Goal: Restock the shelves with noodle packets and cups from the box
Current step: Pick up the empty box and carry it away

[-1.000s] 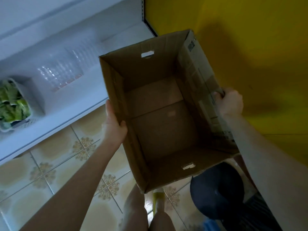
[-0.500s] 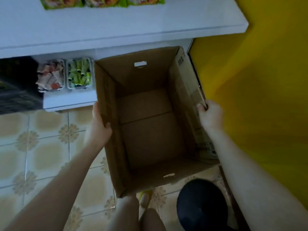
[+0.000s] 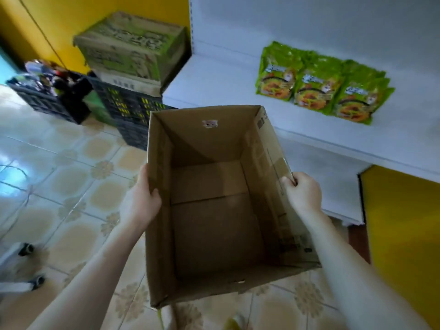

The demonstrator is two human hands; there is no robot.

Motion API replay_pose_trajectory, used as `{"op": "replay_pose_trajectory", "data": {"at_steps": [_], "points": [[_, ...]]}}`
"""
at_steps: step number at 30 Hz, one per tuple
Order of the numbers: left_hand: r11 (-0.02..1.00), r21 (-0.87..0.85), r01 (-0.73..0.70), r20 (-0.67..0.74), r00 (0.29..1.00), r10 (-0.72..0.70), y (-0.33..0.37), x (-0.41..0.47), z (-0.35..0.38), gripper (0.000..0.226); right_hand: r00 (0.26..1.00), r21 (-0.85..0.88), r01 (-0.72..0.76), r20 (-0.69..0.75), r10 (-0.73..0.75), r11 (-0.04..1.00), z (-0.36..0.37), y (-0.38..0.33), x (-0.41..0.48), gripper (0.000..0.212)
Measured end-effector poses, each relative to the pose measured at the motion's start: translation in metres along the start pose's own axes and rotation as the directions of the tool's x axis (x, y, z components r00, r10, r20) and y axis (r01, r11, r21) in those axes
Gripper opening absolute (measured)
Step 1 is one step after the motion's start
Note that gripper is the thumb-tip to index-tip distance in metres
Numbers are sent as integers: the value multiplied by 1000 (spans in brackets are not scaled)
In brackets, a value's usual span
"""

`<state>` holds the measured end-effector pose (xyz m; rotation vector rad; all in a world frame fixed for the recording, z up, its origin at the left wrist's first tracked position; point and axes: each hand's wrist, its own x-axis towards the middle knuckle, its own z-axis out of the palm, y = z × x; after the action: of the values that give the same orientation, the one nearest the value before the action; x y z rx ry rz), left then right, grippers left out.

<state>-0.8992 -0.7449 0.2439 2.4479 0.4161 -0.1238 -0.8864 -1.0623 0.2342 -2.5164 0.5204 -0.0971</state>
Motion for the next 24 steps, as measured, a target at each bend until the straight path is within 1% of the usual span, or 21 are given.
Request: {"op": "replay_pose_trajectory", "data": {"at_steps": [3, 6, 8, 9, 11, 13, 15, 17, 19, 24], "points": [[999, 10, 36, -73, 997, -35, -36, 19, -54, 64, 996, -32, 70, 60, -68, 997, 25, -74, 2, 35], [994, -62, 92, -119, 988, -99, -74, 39, -105, 64, 985, -17, 144, 102, -141, 989, 48, -146, 5, 22], [991, -90, 97, -165, 980, -111, -100, 51, -137, 64, 969, -4, 218, 121, -216, 976, 62, -191, 4, 20], [991, -96, 96, -186, 976, -113, -112, 55, -152, 64, 958, 10, 256, 129, -255, 967, 70, -212, 3, 20], [987, -84, 139, -219, 964, -154, -133, 63, -183, 66, 940, 16, 308, 152, -307, 951, 84, -256, 1, 21], [977, -98, 191, -243, 947, -210, -152, 71, -212, 65, 921, 14, 349, 178, -346, 937, 99, -297, 0, 28], [968, -133, 211, -284, 928, -241, -172, 81, -237, 66, 894, 13, 399, 217, -392, 917, 114, -338, 0, 37], [960, -121, 253, -324, 904, -279, -190, 92, -260, 67, 869, 20, 435, 253, -425, 900, 131, -377, 3, 40], [955, -102, 279, -365, 882, -297, -205, 106, -283, 65, 847, 42, 464, 272, -457, 885, 150, -414, 10, 39], [944, -75, 321, -455, 831, -319, -229, 152, -331, 60, 776, 64, 552, 326, -540, 832, 198, -505, 39, 25]]}}
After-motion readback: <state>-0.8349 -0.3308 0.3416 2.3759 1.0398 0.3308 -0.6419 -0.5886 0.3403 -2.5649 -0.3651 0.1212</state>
